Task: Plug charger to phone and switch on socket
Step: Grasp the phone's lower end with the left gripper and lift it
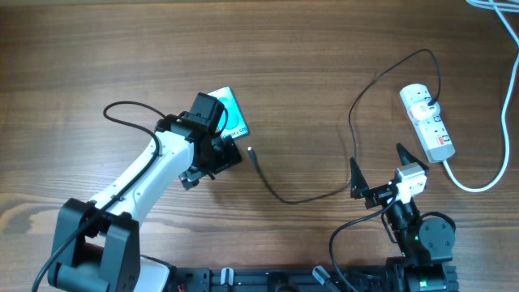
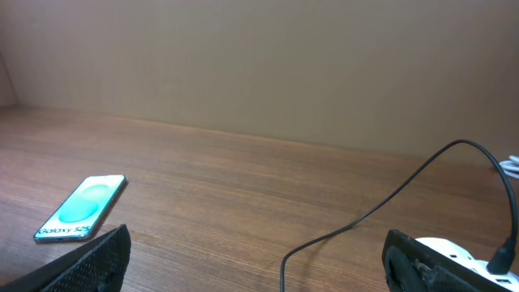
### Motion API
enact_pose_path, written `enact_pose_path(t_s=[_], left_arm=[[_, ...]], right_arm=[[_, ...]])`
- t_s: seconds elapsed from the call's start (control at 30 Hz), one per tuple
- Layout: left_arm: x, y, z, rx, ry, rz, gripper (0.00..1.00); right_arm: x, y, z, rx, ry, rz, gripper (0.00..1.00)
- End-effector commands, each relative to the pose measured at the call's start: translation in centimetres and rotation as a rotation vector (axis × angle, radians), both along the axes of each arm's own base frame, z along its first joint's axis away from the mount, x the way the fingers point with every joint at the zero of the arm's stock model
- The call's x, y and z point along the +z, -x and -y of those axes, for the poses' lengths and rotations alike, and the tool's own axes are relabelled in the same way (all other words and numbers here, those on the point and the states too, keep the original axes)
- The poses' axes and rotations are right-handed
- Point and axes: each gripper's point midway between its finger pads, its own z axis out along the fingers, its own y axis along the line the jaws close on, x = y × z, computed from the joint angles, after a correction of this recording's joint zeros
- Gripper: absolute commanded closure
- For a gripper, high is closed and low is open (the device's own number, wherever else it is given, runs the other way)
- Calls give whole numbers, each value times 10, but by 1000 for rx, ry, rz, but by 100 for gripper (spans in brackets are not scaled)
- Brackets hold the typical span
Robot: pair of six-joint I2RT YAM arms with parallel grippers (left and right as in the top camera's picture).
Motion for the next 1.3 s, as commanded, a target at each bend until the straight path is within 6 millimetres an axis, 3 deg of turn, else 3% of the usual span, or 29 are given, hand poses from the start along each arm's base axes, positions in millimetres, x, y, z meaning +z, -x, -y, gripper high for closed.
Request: enact_pose_path(t_s=[0.0, 0.13, 0.4, 1.13, 1.27], left_arm=[[-5, -2, -9, 54, -56, 4, 0], [-7, -1, -10, 53, -65, 3, 0], [-33, 12, -15, 78, -68, -8, 0], [-42, 18, -17, 81, -68, -9, 0], [-30, 14, -9, -40, -36, -14, 1]], right_arm=[[0, -1, 3, -18, 17, 8, 0], [1, -1, 3, -18, 17, 8, 0], [1, -1, 3, -18, 17, 8, 0], [1, -1, 3, -18, 16, 8, 0], [1, -1, 3, -18, 17, 8, 0]])
